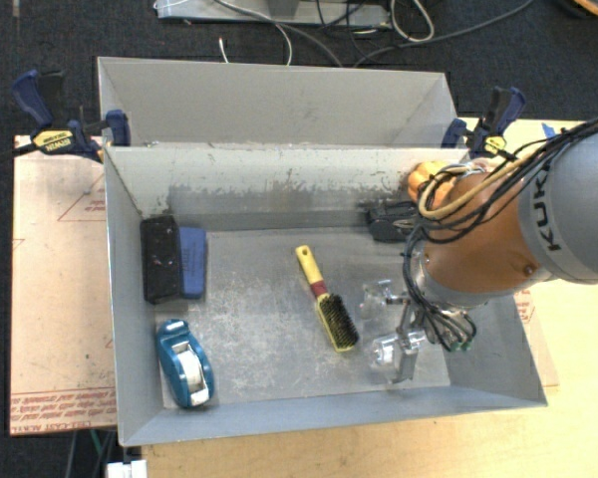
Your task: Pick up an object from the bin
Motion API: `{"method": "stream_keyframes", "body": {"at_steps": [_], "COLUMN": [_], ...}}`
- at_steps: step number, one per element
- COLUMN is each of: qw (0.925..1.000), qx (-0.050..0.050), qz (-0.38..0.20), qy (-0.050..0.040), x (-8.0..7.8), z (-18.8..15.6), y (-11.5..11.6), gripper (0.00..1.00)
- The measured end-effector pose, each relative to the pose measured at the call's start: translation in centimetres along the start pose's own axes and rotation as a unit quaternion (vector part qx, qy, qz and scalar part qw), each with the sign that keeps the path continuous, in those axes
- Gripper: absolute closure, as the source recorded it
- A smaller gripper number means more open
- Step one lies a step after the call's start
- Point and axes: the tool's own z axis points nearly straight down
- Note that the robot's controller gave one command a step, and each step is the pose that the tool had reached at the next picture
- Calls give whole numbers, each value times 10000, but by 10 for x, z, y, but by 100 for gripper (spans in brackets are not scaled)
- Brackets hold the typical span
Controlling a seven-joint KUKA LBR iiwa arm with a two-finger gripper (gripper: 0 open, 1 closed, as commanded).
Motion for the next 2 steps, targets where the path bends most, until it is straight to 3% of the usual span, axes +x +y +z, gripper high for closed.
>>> {"method": "stream_keyframes", "body": {"at_steps": [1,2], "qw": [9987,9997], "qx": [-14,-5], "qz": [-501,228], "qy": [3,4], "x": [-1,8], "z": [-4,-12], "y": [-17,-33], "gripper": [0,0]}}
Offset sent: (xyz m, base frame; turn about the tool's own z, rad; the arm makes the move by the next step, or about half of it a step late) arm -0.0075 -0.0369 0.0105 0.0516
